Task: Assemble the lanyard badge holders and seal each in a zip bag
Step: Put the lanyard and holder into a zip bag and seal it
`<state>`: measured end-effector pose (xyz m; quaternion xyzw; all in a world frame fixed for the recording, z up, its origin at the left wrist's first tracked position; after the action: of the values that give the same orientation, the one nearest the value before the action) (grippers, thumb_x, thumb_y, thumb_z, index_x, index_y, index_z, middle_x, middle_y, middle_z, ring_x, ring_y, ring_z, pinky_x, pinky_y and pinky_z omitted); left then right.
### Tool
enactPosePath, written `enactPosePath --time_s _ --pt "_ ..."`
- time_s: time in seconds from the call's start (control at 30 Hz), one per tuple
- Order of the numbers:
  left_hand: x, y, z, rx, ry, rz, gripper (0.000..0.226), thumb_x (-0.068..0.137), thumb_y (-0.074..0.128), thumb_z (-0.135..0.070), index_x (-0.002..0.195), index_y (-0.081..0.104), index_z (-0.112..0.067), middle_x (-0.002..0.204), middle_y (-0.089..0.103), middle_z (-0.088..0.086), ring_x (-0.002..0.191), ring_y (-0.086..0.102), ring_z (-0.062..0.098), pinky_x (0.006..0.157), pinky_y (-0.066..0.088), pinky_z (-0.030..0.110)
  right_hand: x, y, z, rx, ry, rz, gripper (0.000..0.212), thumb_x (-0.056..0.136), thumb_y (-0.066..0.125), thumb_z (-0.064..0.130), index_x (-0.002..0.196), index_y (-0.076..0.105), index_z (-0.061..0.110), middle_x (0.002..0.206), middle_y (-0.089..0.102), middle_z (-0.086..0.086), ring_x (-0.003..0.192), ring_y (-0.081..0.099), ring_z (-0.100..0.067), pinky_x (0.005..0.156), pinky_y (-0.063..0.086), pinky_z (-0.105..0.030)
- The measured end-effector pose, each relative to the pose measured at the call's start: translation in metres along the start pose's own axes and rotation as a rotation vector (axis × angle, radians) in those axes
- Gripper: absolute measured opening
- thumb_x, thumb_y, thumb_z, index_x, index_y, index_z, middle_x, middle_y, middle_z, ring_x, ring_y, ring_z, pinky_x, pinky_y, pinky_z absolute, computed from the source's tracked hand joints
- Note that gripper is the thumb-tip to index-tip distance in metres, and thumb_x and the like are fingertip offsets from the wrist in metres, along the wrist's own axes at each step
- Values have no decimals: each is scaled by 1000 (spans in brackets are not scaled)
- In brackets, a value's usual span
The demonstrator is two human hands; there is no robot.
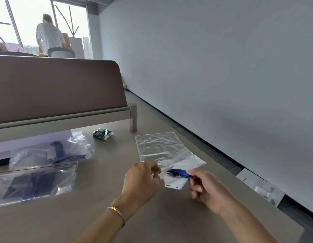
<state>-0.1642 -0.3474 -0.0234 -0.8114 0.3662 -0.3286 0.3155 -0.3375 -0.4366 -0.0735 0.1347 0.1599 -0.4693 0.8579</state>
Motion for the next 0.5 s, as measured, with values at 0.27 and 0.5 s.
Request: enactPosePath --time_s 0.27,0.5 --pt "-11 -14 -19 48 166 -55 28 85 58 -20 106 69 -35 99 67 -19 90 64 5 76 51 25 11 18 11 -170 -34 -43 36 99 58 23 66 62 8 50 50 -7 37 49 -18 46 42 -26" --pt "-9 -13 -13 70 169 -19 38 79 54 -13 107 68 -34 104 66 -16 93 64 10 80 52 30 16 30 13 -274 -21 -12 24 99 57 20 99 73 2 47 54 -7 40 57 -22 40 40 -23"
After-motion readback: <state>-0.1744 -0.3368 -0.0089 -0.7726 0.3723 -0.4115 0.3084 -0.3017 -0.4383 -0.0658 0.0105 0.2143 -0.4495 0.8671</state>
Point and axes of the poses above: each hand's wrist, its own x-axis towards the middle knuckle, its own y-axis out of the palm, z = x × y, the point moved 10 cm from there along x, towards the middle knuckle
